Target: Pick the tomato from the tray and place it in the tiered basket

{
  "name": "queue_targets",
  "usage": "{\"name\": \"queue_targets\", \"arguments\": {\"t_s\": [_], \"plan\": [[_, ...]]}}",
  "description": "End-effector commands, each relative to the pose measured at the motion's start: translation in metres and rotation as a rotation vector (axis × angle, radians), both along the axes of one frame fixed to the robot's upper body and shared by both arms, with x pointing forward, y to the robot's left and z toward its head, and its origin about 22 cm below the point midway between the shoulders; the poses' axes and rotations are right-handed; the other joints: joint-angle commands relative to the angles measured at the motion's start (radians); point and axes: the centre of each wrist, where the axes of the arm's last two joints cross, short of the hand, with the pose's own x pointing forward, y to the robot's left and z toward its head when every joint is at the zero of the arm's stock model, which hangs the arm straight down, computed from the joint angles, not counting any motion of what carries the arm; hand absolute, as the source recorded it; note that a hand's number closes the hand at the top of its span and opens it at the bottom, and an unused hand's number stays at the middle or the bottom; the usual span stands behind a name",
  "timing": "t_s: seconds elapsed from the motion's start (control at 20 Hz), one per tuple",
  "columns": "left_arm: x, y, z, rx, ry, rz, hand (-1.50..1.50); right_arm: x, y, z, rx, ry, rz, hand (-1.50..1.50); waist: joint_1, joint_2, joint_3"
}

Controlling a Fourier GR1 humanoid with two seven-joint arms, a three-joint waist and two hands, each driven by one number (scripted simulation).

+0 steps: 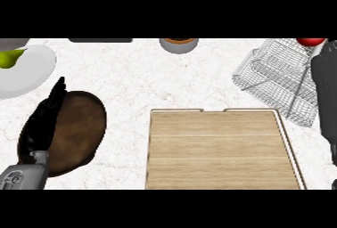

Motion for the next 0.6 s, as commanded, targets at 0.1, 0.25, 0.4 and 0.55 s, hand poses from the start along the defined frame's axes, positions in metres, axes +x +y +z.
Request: {"name": "queue_targets", "arguments": {"t_s": [0.1, 0.25, 0.4, 0.55], "plan": [[0.008, 0.018, 0.008, 0.011, -0.006, 0.008, 0.00, -0.028, -0.012, 0.041, 0.025, -0.077, -0.120, -1.50, -0.016, -0.001, 0.003], [-0.019, 0.007, -0.024, 0.006, 0.020, 0.029, 0.00, -0.057, -0.018, 0.043, 0.116, -0.091, -0.153, -1.50, -0.035, -0.009, 0.003], [-0.007, 0.014, 0.002, 0.015, 0.006, 0.043, 0.00, -0.093, -0.033, 0.031, 0.177, -0.110, -0.154, -1.50, -0.042, -0.010, 0.004], [-0.002, 0.021, 0.007, 0.013, 0.011, 0.050, 0.00, -0.133, -0.033, 0.041, 0.198, -0.093, -0.126, -1.50, -0.054, -0.013, 0.004]]}}
